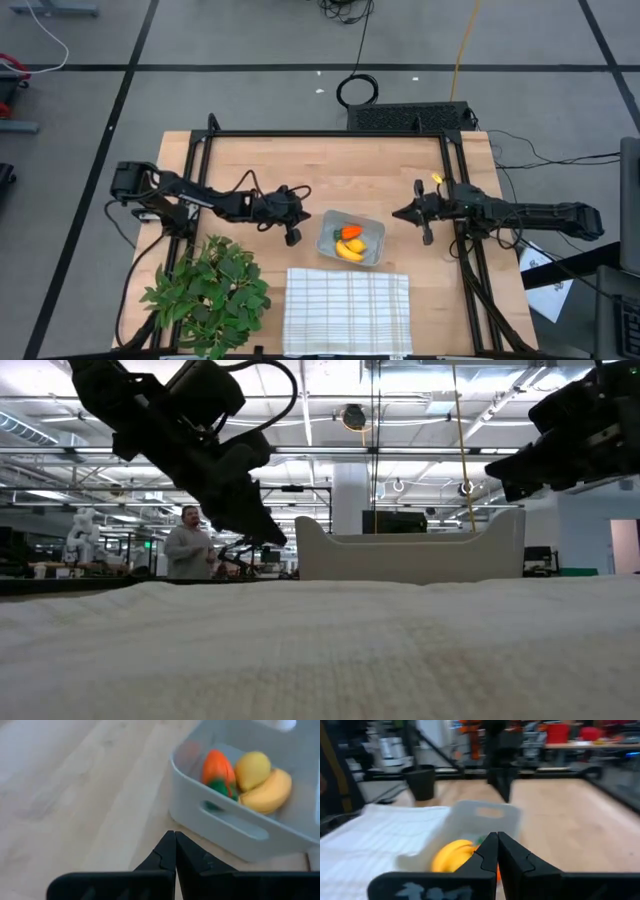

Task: Pick and placing Produce into tupperware
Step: Adjust the gray bin

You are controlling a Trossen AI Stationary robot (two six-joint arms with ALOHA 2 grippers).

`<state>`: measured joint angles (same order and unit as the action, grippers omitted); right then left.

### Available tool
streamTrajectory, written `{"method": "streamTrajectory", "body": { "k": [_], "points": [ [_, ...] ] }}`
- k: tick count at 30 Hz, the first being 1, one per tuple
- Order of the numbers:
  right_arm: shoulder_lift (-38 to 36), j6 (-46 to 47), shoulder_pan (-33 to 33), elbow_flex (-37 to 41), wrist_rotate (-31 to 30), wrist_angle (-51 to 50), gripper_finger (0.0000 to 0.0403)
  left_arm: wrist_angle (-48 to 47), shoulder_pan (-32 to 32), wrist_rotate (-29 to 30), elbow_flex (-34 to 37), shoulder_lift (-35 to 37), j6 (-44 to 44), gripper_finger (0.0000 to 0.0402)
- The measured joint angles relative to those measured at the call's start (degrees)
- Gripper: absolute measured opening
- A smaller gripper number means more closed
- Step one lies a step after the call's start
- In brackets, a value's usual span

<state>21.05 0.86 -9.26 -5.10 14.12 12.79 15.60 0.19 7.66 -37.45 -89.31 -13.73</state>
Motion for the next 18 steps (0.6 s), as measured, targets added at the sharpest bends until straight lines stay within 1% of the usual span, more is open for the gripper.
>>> {"method": "streamTrajectory", "body": {
  "k": [5,10,15,18],
  "points": [
    [0.0,1.3,0.0,-0.1,8.6,-2.9,0.0000,1.8,-1.8,-0.1,0.0,-1.6,-0.1,0.0000],
    [0.0,3.0,0.1,-0.1,12.8,-5.2,0.0000,2.1,-2.0,0.1,0.0,-2.7,-0.5,0.0000],
    [-0.6,5.0,1.5,-0.1,19.7,-5.1,0.0000,3.8,-1.9,0.1,0.0,-3.4,-0.5,0.0000],
    [-0.5,6.4,3.2,-0.1,20.4,-8.0,0.0000,6.1,-1.9,0.1,-0.1,-3.9,-0.5,0.0000]
  ]
}}
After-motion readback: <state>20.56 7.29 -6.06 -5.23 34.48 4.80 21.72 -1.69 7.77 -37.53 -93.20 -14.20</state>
